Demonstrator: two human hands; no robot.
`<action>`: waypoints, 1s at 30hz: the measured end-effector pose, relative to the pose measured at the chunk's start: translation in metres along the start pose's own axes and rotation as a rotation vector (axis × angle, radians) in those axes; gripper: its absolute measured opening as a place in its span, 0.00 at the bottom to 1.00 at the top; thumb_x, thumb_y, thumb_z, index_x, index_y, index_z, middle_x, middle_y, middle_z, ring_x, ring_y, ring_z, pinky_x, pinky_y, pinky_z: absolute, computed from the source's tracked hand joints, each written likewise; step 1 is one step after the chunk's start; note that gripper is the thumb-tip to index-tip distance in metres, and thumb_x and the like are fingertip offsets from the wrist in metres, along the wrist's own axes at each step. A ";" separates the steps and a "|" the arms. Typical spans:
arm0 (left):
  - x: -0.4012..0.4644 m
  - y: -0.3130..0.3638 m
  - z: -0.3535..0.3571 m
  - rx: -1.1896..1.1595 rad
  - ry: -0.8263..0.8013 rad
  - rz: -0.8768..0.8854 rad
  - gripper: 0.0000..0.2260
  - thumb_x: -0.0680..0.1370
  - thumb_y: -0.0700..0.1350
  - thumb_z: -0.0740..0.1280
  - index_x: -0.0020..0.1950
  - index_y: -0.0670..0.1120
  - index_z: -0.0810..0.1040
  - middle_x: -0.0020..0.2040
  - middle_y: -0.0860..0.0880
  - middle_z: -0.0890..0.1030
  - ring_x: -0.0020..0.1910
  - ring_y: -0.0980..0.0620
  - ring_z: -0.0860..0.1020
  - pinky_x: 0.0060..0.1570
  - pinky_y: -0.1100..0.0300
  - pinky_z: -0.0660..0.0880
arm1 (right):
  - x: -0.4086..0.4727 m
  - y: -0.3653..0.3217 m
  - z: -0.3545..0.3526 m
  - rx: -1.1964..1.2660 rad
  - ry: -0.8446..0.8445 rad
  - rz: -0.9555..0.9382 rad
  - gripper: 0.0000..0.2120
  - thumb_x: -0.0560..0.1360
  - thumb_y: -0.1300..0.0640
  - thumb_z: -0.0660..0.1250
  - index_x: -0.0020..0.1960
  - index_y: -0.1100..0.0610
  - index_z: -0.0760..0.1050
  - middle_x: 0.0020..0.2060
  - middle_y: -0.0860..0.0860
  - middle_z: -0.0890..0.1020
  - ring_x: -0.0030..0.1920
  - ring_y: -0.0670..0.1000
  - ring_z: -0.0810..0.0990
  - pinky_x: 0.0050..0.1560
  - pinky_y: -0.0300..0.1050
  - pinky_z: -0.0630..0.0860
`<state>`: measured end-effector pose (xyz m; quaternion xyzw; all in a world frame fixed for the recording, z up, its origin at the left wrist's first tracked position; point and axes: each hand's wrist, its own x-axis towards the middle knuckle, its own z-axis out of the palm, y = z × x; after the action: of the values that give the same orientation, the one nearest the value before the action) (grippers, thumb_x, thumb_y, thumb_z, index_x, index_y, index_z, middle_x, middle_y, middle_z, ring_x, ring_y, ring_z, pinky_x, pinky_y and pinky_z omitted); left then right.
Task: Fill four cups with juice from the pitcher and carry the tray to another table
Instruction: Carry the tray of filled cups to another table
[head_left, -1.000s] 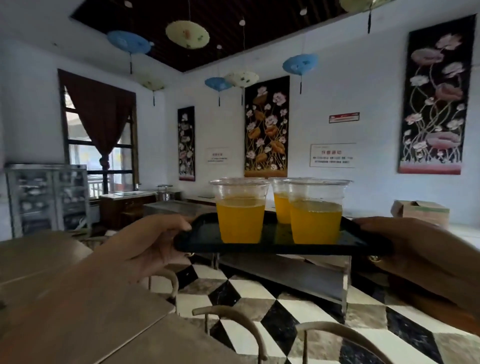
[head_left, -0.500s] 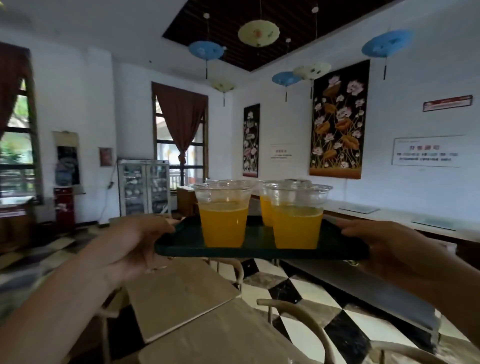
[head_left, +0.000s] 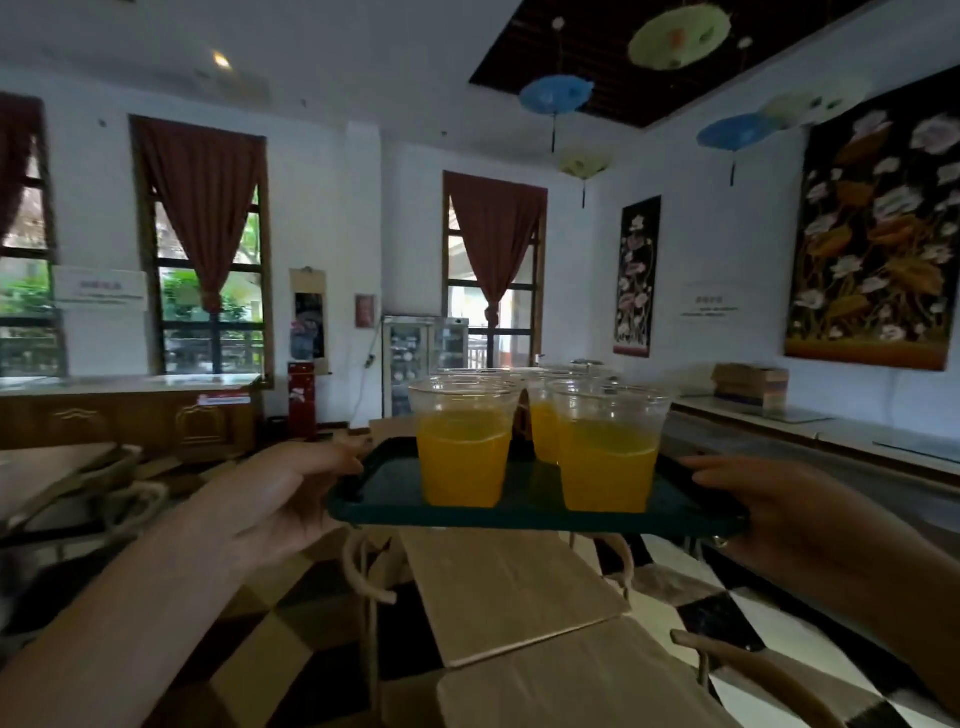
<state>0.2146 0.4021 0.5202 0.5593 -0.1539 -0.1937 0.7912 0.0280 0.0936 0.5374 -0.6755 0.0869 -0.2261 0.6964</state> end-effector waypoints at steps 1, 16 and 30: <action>-0.001 0.002 -0.013 0.000 0.014 0.006 0.12 0.68 0.32 0.65 0.46 0.35 0.86 0.46 0.35 0.87 0.37 0.42 0.86 0.31 0.55 0.82 | 0.002 0.004 0.005 -0.047 -0.112 0.112 0.10 0.80 0.64 0.60 0.55 0.61 0.80 0.53 0.63 0.81 0.52 0.59 0.78 0.47 0.50 0.74; -0.018 0.036 -0.180 -0.030 0.289 0.051 0.13 0.68 0.33 0.67 0.48 0.37 0.87 0.58 0.34 0.84 0.43 0.42 0.85 0.32 0.55 0.83 | 0.122 0.076 0.170 0.110 -0.270 0.225 0.14 0.79 0.65 0.63 0.62 0.58 0.80 0.60 0.58 0.81 0.58 0.58 0.81 0.51 0.54 0.78; 0.067 0.044 -0.265 -0.041 0.375 0.030 0.14 0.72 0.36 0.64 0.51 0.39 0.88 0.60 0.35 0.84 0.49 0.40 0.85 0.36 0.54 0.84 | 0.258 0.126 0.262 0.091 -0.406 0.205 0.15 0.74 0.63 0.67 0.59 0.59 0.82 0.61 0.59 0.82 0.65 0.64 0.77 0.63 0.61 0.72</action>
<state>0.4016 0.6022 0.4770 0.5671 -0.0082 -0.0776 0.8200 0.3927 0.2168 0.4804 -0.6628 0.0028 -0.0175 0.7486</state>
